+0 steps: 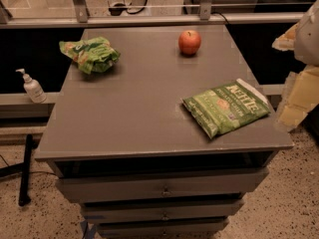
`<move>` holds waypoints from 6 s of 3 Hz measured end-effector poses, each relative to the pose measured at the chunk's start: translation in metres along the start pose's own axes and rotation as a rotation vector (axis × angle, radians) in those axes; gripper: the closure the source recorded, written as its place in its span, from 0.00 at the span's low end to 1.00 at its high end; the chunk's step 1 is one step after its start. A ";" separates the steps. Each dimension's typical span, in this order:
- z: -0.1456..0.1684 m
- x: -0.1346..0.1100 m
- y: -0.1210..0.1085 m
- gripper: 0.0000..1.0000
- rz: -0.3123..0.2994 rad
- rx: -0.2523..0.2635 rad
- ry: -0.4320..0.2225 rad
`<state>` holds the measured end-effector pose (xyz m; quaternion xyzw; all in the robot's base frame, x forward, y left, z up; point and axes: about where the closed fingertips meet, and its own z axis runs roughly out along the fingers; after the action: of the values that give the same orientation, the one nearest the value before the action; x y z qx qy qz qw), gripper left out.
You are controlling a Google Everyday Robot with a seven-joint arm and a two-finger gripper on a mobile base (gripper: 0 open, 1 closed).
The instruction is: Move green rice chip bag near apple
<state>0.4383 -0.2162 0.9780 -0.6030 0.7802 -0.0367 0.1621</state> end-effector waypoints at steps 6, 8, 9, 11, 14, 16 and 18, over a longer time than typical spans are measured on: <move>0.086 -0.189 0.006 0.00 0.080 -0.081 -0.644; 0.080 -0.190 0.005 0.00 0.093 -0.064 -0.673; 0.091 -0.195 0.019 0.00 0.119 -0.061 -0.747; 0.141 -0.240 -0.002 0.00 0.217 0.019 -0.932; 0.213 -0.312 -0.077 0.00 0.248 0.074 -1.060; 0.237 -0.354 -0.130 0.00 0.206 0.099 -1.116; 0.240 -0.404 -0.155 0.18 0.151 0.095 -1.174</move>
Offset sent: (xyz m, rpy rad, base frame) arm -0.0022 0.0339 -0.0172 0.1650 -0.0080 0.0298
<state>0.7429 0.1596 0.8749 -0.4571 0.5984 0.2797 0.5956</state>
